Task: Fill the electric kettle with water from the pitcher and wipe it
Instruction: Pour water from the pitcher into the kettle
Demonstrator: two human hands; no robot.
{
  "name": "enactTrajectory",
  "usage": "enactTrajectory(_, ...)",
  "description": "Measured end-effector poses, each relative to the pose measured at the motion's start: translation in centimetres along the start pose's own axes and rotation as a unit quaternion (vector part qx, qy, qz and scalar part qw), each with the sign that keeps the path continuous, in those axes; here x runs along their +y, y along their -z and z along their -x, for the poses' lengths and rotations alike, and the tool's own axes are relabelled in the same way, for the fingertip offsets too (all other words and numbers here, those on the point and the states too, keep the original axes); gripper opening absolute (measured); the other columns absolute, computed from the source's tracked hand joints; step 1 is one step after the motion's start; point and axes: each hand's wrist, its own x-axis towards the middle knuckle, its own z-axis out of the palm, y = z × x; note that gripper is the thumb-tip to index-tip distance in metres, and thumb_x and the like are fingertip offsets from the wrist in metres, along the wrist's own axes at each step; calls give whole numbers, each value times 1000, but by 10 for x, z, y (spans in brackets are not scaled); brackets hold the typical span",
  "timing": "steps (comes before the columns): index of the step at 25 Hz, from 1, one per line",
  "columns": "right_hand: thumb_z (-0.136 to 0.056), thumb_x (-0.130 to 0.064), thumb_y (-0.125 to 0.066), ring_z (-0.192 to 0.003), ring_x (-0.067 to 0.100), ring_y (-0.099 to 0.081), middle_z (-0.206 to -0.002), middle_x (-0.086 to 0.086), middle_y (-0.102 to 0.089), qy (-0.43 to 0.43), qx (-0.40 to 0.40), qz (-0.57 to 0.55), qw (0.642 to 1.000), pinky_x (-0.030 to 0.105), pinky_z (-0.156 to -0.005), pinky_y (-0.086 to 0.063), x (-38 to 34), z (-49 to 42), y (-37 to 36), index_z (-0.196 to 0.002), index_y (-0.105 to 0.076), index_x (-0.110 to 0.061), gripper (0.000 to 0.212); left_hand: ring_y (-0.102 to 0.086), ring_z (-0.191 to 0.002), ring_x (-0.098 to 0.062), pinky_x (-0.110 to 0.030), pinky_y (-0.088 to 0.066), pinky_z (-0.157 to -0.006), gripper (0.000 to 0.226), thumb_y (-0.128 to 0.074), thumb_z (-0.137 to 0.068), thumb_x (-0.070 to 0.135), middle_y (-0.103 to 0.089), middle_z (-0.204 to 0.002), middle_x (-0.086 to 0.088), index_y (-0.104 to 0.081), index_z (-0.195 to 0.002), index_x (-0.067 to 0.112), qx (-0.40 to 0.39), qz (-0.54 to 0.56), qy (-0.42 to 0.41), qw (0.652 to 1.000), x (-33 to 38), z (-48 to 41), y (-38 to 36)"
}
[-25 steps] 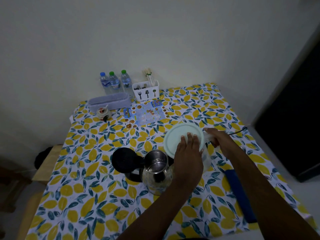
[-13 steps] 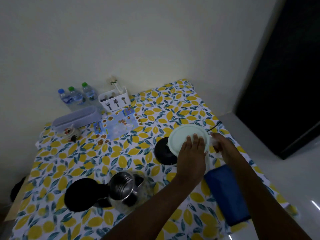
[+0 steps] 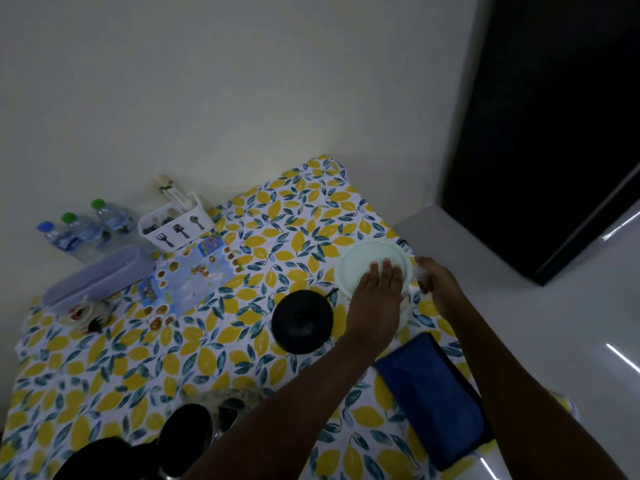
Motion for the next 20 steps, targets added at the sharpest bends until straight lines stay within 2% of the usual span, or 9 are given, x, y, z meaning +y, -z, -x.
enactTrajectory(2, -78, -44, -61, -40, 16, -30, -48, 8, -30, 11, -20, -5, 1000, 32, -51, -26, 3, -8, 6, -64, -47, -9, 41, -35, -138, -39, -46, -36, -109, 51, -43, -100, 29, -37, -150, -21, -33, -143, 4, 15, -4, -8, 1000, 5, -5, -2)
enactTrajectory(5, -89, -36, -56, -46, 17, -34, -50, 6, -38, 20, -28, -26, 999, 33, -52, -29, 8, -11, 17, -64, -51, -9, 37, -40, -135, -37, -44, -41, -107, 52, -49, -97, 31, -42, -148, -20, -38, -141, 5, 16, 7, -10, 1000, 18, -5, -5)
enactTrajectory(6, -92, -34, -54, -50, 20, -40, -55, 10, -44, 20, -22, -27, 999, 34, -55, -33, 9, -11, 19, -67, -56, -7, 37, -42, -134, -36, -43, -42, -106, 53, -51, -95, 31, -44, -147, -19, -40, -140, 5, 14, 4, -6, 1000, 22, -2, -6)
enactTrajectory(8, -95, -31, -53, -66, 28, -53, -74, 19, -59, 34, 4, -1, 999, 38, -68, -41, 11, -8, 23, -80, -67, 0, 37, -36, -138, -37, -44, -38, -109, 55, -50, -96, 29, -38, -150, -20, -35, -142, 4, 20, 0, -3, 1000, 26, 4, -9)
enactTrajectory(10, -96, -25, -54, -82, 31, -62, -90, 19, -68, 91, 46, 67, 993, 36, -77, -45, 9, -1, 24, -89, -71, -2, 29, -19, -144, -38, -47, -25, -116, 55, -40, -101, 27, -21, -157, -21, -22, -147, 2, 11, 29, -15, 999, 25, 4, -10)
enactTrajectory(12, -98, -21, -51, -94, 27, -65, -99, 12, -71, 172, 67, 167, 968, 27, -80, -46, 6, 14, 21, -94, -72, -9, 24, -13, -146, -36, -47, -17, -119, 54, -38, -102, 27, -19, -158, -20, -21, -147, 2, 13, 60, -32, 998, 23, 6, -4)
enactTrajectory(14, -99, -24, -50, -104, 18, -63, -109, 4, -70, 219, 85, 182, 955, 18, -87, -46, 5, 36, 13, -104, -70, -16, 22, -19, -145, -35, -47, -19, -118, 51, -43, -101, 26, -30, -154, -18, -30, -144, 3, 43, 94, -58, 993, 20, 15, 3)
enactTrajectory(17, -97, -22, -53, -124, 20, -51, -131, 11, -60, 314, 116, 248, 909, 30, -106, -36, 15, 67, 0, -124, -62, -10, 31, -31, -140, -38, -52, -27, -113, 48, -53, -96, 21, -41, -148, -18, -42, -138, 1, 110, 111, -50, 986, 7, 44, 7)
enactTrajectory(20, -92, -23, -52, -138, 29, -36, -145, 15, -47, 370, 104, 346, 856, 40, -113, -27, 27, 98, -14, -134, -53, -6, 45, -25, -143, -33, -47, -20, -116, 48, -48, -99, 23, -35, -152, -14, -37, -142, 5, 117, 149, 4, 982, -14, 82, 7)
